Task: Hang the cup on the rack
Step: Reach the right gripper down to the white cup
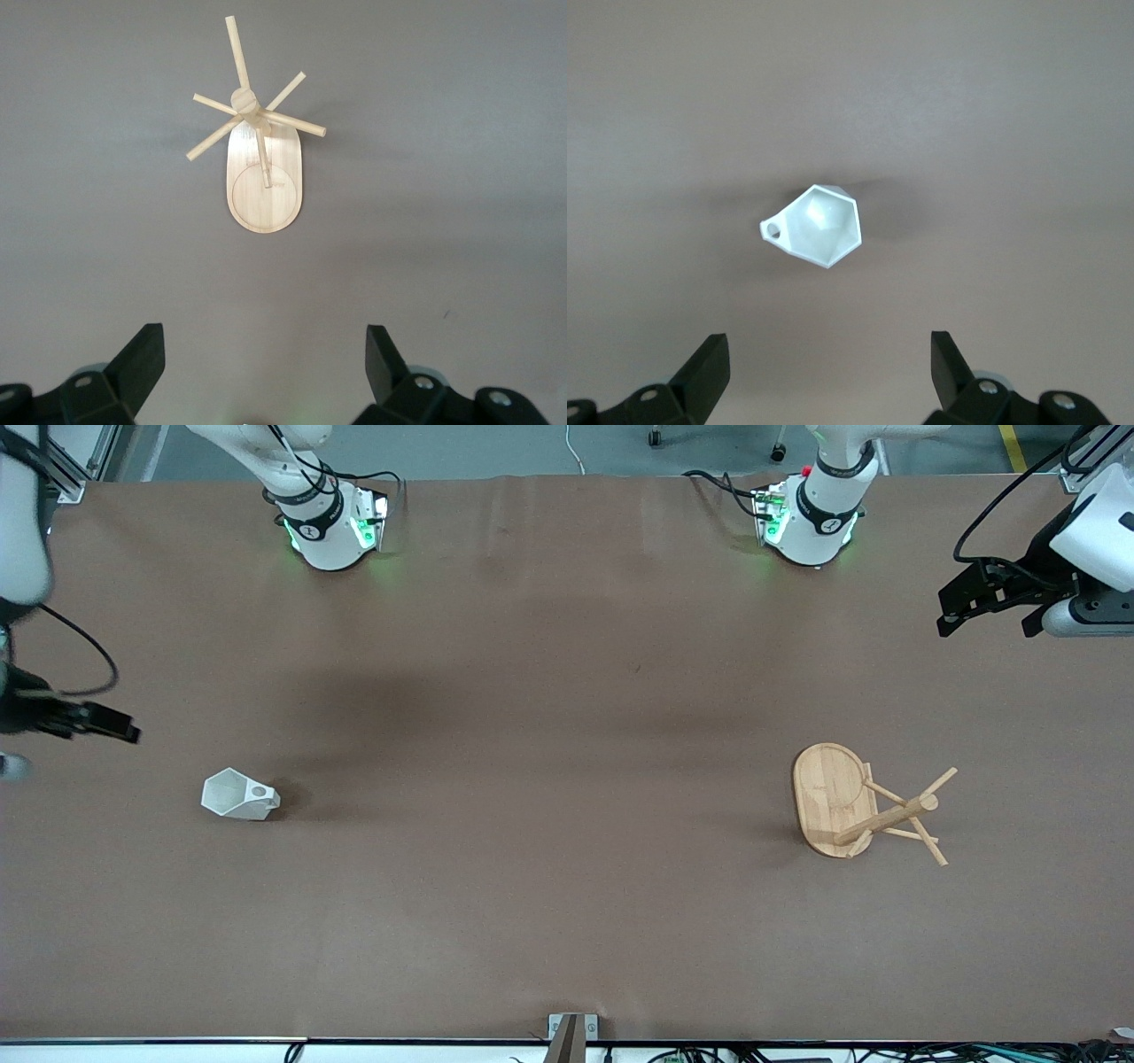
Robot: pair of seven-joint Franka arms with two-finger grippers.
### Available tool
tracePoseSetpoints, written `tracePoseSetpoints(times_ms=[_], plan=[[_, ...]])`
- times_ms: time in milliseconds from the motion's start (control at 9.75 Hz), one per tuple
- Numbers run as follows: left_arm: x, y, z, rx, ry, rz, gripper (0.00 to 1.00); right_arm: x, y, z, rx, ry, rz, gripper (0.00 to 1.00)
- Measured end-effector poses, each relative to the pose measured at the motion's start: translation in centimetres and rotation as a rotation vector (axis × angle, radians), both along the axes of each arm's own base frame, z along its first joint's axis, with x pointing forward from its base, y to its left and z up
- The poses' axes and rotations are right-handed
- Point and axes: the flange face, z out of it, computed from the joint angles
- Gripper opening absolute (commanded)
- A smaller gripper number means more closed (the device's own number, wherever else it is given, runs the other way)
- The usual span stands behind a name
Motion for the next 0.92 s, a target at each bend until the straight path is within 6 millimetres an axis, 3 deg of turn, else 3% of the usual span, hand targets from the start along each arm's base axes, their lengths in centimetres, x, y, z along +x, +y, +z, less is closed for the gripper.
tracePoseSetpoints(times_ms=[103,308,410,615,718,923], plan=[[0.0,0.0,0.0,0.0,0.0,0.001,1.0,0.6,-0.1,-3.7,0.002,0.004,0.025,1.0],[0.0,0.1,-0.1,0.0,0.001,0.001,1.0,1.5,-0.3,-8.8,0.005,-0.002,0.081,1.0],[0.0,0.1,-0.1,0.0,0.001,0.004,1.0,1.6,-0.4,-12.0,0.001,-0.029,0.114,1.0],[0.1,0.1,-0.1,0.0,0.002,0.004,1.0,0.4,-1.1,-16.7,-0.005,-0.051,0.123,0.95],[0.1,0.1,-0.1,0.0,0.002,0.004,1.0,0.0,-1.5,-18.5,-0.005,-0.052,0.123,0.88],[0.1,0.1,-0.1,0.0,0.002,0.004,1.0,0.0,-1.5,-20.7,-0.004,-0.052,0.138,0.63]])
